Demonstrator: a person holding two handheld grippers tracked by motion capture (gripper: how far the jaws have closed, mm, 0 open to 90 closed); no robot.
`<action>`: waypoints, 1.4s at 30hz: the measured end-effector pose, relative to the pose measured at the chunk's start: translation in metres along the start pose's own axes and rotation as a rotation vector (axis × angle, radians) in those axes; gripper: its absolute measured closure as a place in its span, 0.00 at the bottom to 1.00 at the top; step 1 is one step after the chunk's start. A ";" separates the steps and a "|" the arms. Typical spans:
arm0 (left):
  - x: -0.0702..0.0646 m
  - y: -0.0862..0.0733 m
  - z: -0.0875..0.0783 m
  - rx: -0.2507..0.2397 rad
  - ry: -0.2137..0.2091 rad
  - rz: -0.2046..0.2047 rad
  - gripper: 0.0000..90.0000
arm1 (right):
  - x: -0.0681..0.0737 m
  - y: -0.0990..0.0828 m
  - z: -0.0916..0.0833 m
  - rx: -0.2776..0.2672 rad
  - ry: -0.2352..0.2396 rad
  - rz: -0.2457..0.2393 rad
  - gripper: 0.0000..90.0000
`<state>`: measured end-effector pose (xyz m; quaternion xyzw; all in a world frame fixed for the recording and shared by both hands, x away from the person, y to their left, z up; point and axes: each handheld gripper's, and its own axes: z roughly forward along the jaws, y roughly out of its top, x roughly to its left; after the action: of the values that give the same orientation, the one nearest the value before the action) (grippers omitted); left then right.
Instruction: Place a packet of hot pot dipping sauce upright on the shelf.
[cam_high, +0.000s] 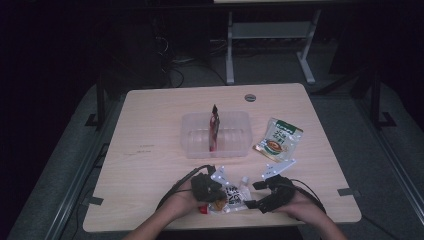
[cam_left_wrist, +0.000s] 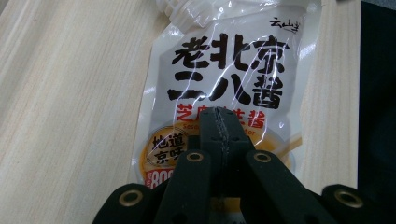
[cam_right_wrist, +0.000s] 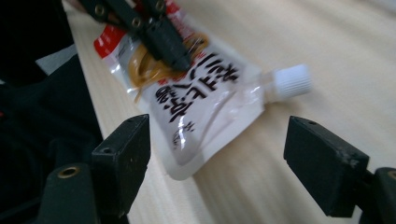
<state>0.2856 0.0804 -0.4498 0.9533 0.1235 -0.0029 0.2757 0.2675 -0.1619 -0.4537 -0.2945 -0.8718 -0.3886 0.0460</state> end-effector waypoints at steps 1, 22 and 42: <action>0.000 0.000 0.000 0.002 -0.001 0.001 1.00 | 0.000 0.000 0.002 0.010 0.007 -0.003 0.26; 0.002 -0.002 0.000 -0.016 -0.015 -0.019 1.00 | -0.001 0.007 0.024 0.062 0.117 0.054 0.53; 0.004 -0.005 -0.003 -0.039 -0.039 -0.035 1.00 | -0.003 0.014 0.033 0.065 0.154 0.063 0.92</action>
<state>0.2885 0.0867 -0.4502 0.9452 0.1351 -0.0238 0.2964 0.2826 -0.1326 -0.4678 -0.2896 -0.8680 -0.3801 0.1347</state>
